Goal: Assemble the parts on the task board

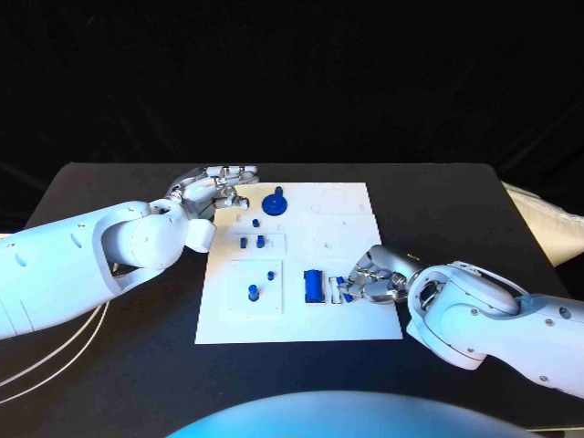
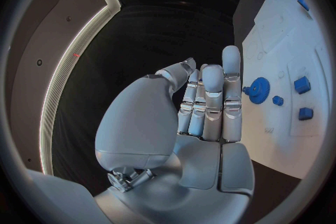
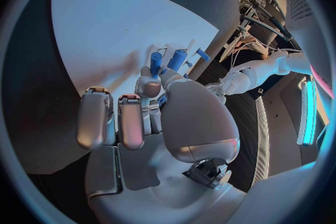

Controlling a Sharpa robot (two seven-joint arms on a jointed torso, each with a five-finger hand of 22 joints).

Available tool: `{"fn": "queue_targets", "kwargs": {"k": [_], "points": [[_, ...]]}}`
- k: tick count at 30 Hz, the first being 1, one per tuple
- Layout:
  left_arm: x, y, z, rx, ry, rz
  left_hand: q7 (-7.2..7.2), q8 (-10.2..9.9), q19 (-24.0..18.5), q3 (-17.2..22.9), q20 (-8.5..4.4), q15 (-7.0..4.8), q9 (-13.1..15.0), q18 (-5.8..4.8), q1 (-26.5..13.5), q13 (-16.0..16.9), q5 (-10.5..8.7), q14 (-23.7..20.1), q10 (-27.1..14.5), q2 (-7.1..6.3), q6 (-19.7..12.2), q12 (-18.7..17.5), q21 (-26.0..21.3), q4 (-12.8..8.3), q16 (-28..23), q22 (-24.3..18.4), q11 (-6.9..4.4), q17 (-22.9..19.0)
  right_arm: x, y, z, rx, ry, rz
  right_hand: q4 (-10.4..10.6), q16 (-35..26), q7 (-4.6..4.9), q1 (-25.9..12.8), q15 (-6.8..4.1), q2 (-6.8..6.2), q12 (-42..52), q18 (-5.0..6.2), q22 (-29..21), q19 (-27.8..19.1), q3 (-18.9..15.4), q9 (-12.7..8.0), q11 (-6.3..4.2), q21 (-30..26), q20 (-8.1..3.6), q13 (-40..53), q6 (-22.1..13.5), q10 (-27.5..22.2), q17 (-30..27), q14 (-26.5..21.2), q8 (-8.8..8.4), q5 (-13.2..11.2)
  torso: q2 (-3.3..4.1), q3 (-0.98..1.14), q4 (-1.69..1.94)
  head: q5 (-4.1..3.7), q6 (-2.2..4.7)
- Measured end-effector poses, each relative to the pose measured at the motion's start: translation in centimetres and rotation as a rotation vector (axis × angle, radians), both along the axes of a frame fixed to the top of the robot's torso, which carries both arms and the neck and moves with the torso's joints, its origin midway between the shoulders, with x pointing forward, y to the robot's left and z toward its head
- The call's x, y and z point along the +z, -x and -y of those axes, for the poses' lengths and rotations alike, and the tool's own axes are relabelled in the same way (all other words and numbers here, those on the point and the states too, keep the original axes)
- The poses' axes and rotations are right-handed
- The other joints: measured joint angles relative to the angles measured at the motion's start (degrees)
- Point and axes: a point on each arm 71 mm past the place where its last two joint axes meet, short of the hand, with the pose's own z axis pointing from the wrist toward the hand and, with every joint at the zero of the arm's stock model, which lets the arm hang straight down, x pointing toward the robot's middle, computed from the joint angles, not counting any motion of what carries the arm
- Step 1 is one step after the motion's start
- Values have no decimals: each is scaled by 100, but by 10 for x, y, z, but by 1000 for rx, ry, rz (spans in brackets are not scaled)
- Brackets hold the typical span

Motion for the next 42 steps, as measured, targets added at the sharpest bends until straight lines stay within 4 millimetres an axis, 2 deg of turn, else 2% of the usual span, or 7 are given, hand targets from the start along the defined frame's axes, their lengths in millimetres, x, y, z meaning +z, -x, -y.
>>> {"fn": "queue_targets", "kwargs": {"k": [11, 21, 23, 25, 30, 34, 42], "points": [[0, 0, 0, -3, 1, -1, 0, 0, 0, 0, 0, 1, 0, 0, 0, 0, 0, 1, 0, 0, 0, 0, 0, 0, 0, 0, 0, 0, -4, -2, -6, -8, -17, -27, 41, 0, -5, -119, 0, -60, 45, 1, 14, 0, 72, 8, -20, 0, 0, 55, 23, 20, -1, 0, 17, 31, 0, 0, -2, 20, -9], [0, 0, 1, -6, 2, -3, 0, 0, 0, 0, 0, 1, 0, 0, 0, 0, 0, 1, 0, 0, 0, 0, 0, 0, 0, 0, 0, 0, -5, -3, -7, -11, -11, -34, 98, -1, -13, -365, 0, -186, 45, 1, 14, -1, 138, 41, 0, 0, 0, 89, 54, 41, -1, 0, 53, 44, -1, 3, -3, 29, -19], [0, 0, 1, -6, 2, -3, 0, 0, 0, 0, 0, 1, 0, 0, 0, 0, 0, 1, 0, 0, 0, 0, 0, 0, 0, 1, 0, 1, -5, -3, -7, -9, -9, -35, 163, -1, -14, -496, 0, -241, 45, 1, 14, 0, 73, 42, 0, 0, 0, 101, 54, 41, -2, 0, 44, 44, -3, 2, -3, 30, -19], [0, 0, 1, -7, 2, -3, 0, 0, 0, 0, 0, 2, 0, 0, 0, 0, 0, 1, 0, 0, 0, 0, 0, 0, 0, 1, 0, 1, -5, -3, -7, -7, -6, -35, 249, -1, -14, -648, 0, -303, 45, -83, 13, -1, -13, 51, -1, 0, 0, 119, 54, 41, -2, 0, 43, 56, -3, 2, -5, 30, -19], [0, 0, 1, -8, 2, -4, 21, 0, 0, -24, 0, 2, 0, 0, 0, 0, 0, 2, -42, 0, -21, 0, 0, -24, 0, -5, 1, -22, -5, -3, -8, -2, 1, -33, 355, -1, -14, -1015, 0, -437, 67, -84, 13, -1, -355, 82, 0, 0, 0, 152, 54, 41, -1, 0, 44, 349, -4, 2, -7, 23, -12], [0, 1, 1, -9, 2, -5, 20, 0, 0, -24, 0, 2, 0, 0, 0, 0, 0, 2, -42, 0, -21, 0, 0, -24, 0, -5, 1, -22, -5, -3, -8, 2, 5, -27, 361, -1, -14, -1159, 0, -451, 67, -84, 13, -1, -610, 98, 0, 0, 0, 165, 54, 40, 3, 0, 43, 376, -4, 2, -7, 19, -10], [0, 1, 1, -11, 2, -6, 20, 0, 0, -24, 0, 2, 0, 0, 0, 0, 0, 2, -42, 0, -21, 0, 0, -24, 0, -5, 1, -22, -1, 0, -4, 12, 10, -8, 262, -1, -22, -1084, 0, -446, 67, -84, 12, -1, -757, 116, 0, -1, 0, 176, 62, 40, 2, 0, 44, 376, -3, 7, -7, 15, -8]]}}
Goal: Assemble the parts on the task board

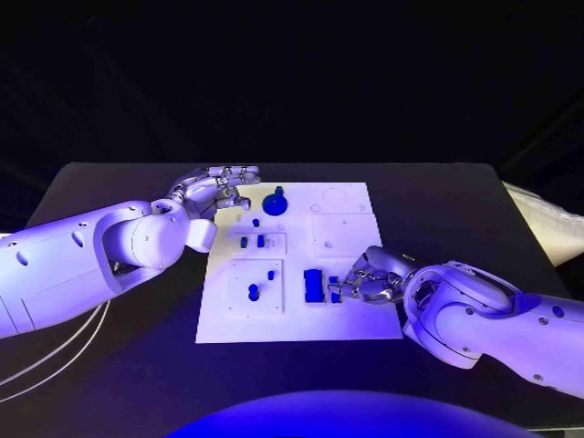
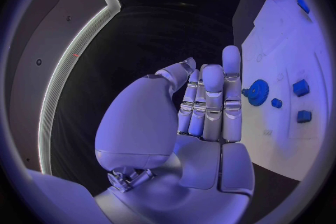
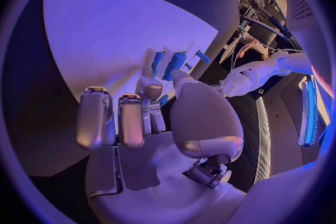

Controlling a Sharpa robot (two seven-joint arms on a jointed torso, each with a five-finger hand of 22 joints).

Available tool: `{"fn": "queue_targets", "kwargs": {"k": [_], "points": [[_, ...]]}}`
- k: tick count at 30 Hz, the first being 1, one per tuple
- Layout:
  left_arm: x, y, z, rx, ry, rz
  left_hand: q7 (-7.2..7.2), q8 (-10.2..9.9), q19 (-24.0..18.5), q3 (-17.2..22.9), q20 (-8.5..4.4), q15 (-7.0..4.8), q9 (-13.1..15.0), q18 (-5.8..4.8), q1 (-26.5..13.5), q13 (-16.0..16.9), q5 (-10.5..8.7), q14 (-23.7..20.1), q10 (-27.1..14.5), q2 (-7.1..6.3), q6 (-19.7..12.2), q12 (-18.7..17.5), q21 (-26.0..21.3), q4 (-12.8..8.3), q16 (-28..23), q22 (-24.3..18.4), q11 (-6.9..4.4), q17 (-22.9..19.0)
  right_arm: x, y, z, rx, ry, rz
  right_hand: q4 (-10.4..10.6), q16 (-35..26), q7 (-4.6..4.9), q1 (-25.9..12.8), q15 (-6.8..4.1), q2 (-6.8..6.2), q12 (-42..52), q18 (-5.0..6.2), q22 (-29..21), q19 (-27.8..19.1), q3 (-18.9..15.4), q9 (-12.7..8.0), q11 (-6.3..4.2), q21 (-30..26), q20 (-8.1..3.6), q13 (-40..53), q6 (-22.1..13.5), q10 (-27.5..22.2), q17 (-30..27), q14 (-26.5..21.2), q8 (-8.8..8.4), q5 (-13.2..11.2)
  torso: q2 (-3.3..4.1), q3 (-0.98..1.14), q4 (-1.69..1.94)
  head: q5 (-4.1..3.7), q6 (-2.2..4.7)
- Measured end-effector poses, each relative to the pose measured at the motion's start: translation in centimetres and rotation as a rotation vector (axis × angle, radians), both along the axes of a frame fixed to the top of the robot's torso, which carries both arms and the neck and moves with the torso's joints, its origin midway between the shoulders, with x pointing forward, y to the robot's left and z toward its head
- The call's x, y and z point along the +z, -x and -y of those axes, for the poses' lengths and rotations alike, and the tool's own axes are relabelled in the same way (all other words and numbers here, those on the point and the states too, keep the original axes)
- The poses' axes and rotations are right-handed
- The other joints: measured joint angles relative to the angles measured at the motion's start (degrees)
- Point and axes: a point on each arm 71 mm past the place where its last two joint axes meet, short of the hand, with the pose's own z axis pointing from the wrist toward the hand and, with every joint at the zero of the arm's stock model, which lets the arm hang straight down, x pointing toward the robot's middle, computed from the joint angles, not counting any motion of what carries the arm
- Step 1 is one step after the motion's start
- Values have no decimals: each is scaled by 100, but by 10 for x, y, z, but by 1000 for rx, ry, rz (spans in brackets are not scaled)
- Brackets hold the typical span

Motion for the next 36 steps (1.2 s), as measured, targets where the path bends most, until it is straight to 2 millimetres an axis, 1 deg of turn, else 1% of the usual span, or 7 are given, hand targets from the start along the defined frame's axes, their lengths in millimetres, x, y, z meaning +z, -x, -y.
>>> {"fn": "queue_targets", "kwargs": {"k": [10, 14, 18, 23, 25, 31, 36], "points": [[0, 0, 0, -1, -1, -1, 0, 0, 0, 0, 0, 0, 0, 0, 0, 0, 0, 0, 0, 0, 0, 0, 0, 0, 0, 0, 0, 1, 2, 1, 8, 20, -1, 16, -454, -45, 65, 744, 0, 86, -339, 0, -79, 0, -117, 22, 43, -16, 0, -173, -93, -90, -76, 0, -69, -268, -4, 2, -8, -7, 14], [-1, -1, 0, 1, -2, -1, -20, 0, -1, -20, 1, 3, 0, 0, 0, 0, 0, -2, -3, 0, -19, 0, -14, 20, 0, -1, 3, -16, 7, -7, 16, 10, -53, 28, -532, -442, 204, 944, 56, 128, -1308, 12, -720, -309, -195, -60, 162, -395, 75, -844, -492, -580, -671, 10, -290, -88, -14, 1, -8, -27, 62], [-3, -4, 0, 7, -4, -2, 1, 15, -58, -76, 31, 45, 0, 0, -46, 0, 0, -117, -22, 46, -41, 42, -53, 57, -112, -24, 20, -187, 19, -28, 26, -7, -169, 49, -636, -1102, 315, 1179, 148, 229, -2044, 217, -1729, -760, -233, -92, 247, -1045, 147, -1381, -687, -988, -1546, -63, -380, -55, -54, -7, -16, -57, 154], [-10, -9, 3, 21, -9, -4, 12, 97, -760, -177, 96, 109, 0, -1, -49, -8, 0, -997, -96, 49, -52, 146, -472, 32, -668, -179, 56, -628, 35, -70, 44, -53, -359, 91, -820, -2712, 429, 1543, 237, 330, -2678, 535, -3592, -1506, -116, -96, 351, -2463, 227, -2010, -823, -1293, -3360, -536, -444, -212, -160, -31, -43, -104, 334], [-14, -11, 5, 29, -11, -4, 21, 134, -1164, -201, 145, 179, 0, -1, -83, -20, 0, -1375, -112, 83, -61, 199, -726, 42, -1023, -293, 72, -844, 37, -85, 49, -78, -432, 100, -903, -3557, 470, 1666, 302, 355, -2993, 536, -3960, -1676, -41, -114, 400, -2919, 280, -2351, -904, -1428, -4104, -839, -478, -259, -212, -45, -54, -115, 404], [-23, -24, 7, 72, -23, 10, 23, 134, -1994, -195, 391, 396, -16, -1, -127, -86, 0, -1771, -279, 127, -123, 98, -1531, 60, -2537, -855, 176, -1748, 34, -130, 61, -170, -661, 109, -1065, -5331, 657, 1875, 637, 338, -4051, 536, -4799, -2329, 297, -223, 696, -4310, 577, -3552, -1084, -1867, -4998, -1772, -578, -504, -407, -85, -105, -119, 718], [-29, -38, 3, 123, -38, 34, 51, -46, -2352, -141, 693, 596, -23, 0, -136, -88, 0, -1725, -370, 136, -194, -312, -2232, 113, -3869, -1552, 267, -2370, 31, -157, 68, -229, -806, 118, -1320, -6804, 724, 1869, 935, 277, -4650, 536, -5645, -2627, 662, -470, 926, -5652, 958, -4707, -1158, -1862, -5988, -2217, -599, -566, -543, -80, -135, -94, 943]]}}
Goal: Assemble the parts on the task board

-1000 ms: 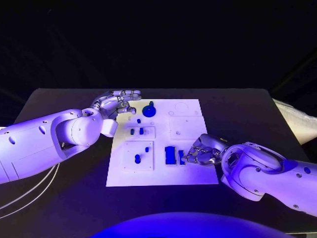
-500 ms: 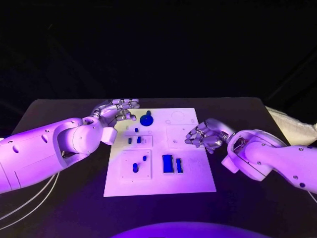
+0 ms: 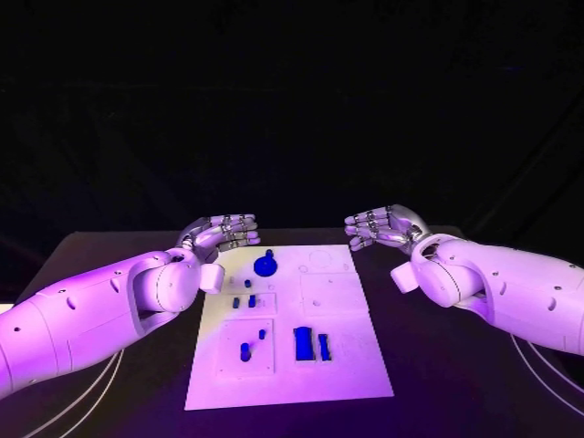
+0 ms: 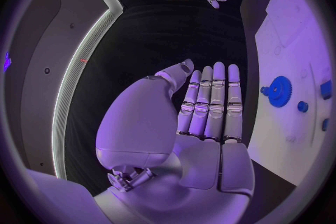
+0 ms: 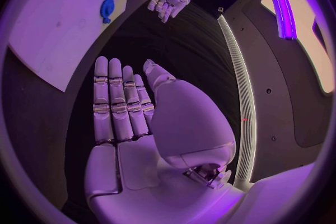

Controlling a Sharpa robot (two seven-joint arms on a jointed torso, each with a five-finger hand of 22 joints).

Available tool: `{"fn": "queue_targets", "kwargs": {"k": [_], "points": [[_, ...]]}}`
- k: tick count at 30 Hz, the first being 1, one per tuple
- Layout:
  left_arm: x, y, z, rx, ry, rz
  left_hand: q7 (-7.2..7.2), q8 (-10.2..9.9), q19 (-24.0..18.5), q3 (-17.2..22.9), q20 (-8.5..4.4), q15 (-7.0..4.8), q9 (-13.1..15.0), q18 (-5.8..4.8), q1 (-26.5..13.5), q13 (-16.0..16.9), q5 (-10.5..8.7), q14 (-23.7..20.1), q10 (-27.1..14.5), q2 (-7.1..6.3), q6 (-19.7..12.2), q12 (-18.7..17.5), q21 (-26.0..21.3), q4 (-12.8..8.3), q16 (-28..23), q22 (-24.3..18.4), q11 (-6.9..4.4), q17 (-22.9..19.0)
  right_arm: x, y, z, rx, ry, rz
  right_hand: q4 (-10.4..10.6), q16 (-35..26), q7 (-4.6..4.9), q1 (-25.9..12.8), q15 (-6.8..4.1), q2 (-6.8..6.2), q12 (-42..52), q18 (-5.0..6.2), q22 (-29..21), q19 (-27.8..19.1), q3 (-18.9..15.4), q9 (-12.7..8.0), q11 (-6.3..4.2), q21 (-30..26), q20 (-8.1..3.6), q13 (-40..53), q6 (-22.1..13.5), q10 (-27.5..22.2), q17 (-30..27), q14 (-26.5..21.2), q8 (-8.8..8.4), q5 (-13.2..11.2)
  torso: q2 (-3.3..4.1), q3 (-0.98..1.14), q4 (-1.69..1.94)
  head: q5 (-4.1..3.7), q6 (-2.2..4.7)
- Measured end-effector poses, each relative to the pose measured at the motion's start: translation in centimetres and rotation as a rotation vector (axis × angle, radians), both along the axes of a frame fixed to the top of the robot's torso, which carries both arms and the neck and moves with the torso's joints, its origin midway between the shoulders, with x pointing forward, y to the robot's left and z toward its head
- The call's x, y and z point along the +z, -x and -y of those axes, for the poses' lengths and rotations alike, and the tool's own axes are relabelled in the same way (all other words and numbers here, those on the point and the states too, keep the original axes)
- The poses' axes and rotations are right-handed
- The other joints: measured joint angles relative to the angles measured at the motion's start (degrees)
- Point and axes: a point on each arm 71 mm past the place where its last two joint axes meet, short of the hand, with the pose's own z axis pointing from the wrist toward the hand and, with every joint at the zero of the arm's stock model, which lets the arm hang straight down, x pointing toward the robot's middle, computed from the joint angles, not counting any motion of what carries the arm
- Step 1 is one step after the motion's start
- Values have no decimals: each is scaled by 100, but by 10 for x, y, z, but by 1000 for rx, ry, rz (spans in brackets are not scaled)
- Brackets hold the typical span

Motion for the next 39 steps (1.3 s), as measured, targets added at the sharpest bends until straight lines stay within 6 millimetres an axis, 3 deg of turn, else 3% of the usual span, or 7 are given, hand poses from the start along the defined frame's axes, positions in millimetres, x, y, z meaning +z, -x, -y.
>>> {"fn": "queue_targets", "kwargs": {"k": [7, 11, 13, 21, 24, 31, 39], "points": [[-2, -11, -9, 62, -21, 32, 0, -109, -63, -17, 127, 101, 0, 58, 0, -7, 0, 88, -29, 0, 0, -277, -356, 15, -748, -540, 29, -347, -2, -17, -2, -13, -121, 14, -348, -774, 22, -295, 46, 31, -217, 0, -563, 500, 346, -266, -16, -795, 43, -979, 22, 235, -769, 417, 0, 0, -124, 46, -24, 50, 148], [-2, -11, -10, 63, -22, 31, -113, -205, -565, -337, -33, 16, -137, 57, -884, -139, -162, -526, -711, 112, -650, -366, -436, 40, -925, -874, -54, -429, -2, -16, -2, -14, -122, 14, -333, -858, -115, -1247, -161, 59, -397, -9, -733, -179, 174, -349, -113, -982, -95, -1186, -610, -460, -872, -341, -143, -102, -125, 49, -23, 53, 153], [-3, -9, -8, 61, -22, 27, -196, -320, -895, -522, -140, -38, -204, -23, -1428, -202, -257, -920, -1140, 241, -1057, -493, -558, 53, -1022, -1072, -119, -524, -2, -15, -3, -15, -123, 13, -300, -976, -192, -1792, -262, 74, -477, -135, -810, -608, 70, -447, -171, -1080, -178, -1285, -1005, -900, -922, -812, -210, -170, -124, 62, -14, 66, 174], [-2, 11, 3, 57, -28, 24, -450, -638, -1947, -1108, -471, -367, -328, -178, -3156, -320, -430, -2172, -2503, 521, -2343, -793, -872, 79, -1343, -1696, -339, -864, -3, 6, -27, -12, -172, 6, -250, -1286, -436, -3511, -445, 101, -609, -314, -948, -1958, -261, -785, -467, -1394, -439, -1470, -2252, -2294, -1293, -2294, -300, -382, -133, 213, 103, 190, 378], [0, 25, 9, 69, -43, 31, -532, -681, -2296, -1303, -582, -498, -345, -265, -3731, -335, -445, -2588, -2959, 566, -2772, -831, -919, 80, -1440, -1905, -538, -921, -1, 19, -39, -27, -204, 7, -240, -1329, -521, -4097, -474, 109, -609, -357, -969, -2416, -373, -840, -625, -1505, -527, -1498, -2675, -2767, -1385, -2797, -333, -572, -137, 244, 128, 203, 404], [7, 52, 21, 127, -99, 75, -883, -724, -2912, -1641, -775, -625, -359, -355, -4736, -351, -468, -3319, -3754, 608, -3522, -868, -957, 86, -1662, -2270, -760, -973, 4, 47, -58, -113, -264, 12, -236, -1373, -884, -5105, -502, 109, -639, -495, -988, -3204, -559, -889, -776, -1711, -867, -1518, -3401, -3585, -1468, -3664, -333, -828, -139, 268, 147, 208, 415], [13, 63, 20, 201, -162, 129, -1044, -724, -3379, -1916, -1178, -667, -367, -673, -5547, -356, -467, -3905, -4395, 623, -4121, -869, -956, 91, -2019, -2565, -832, -984, 7, 58, -60, -213, -274, 22, -232, -1373, -1020, -5914, -509, 109, -639, -827, -994, -3831, -936, -901, -820, -2075, -1056, -1529, -3986, -4237, -1490, -4357, -333, -892, -140, 270, 149, 208, 416]]}}
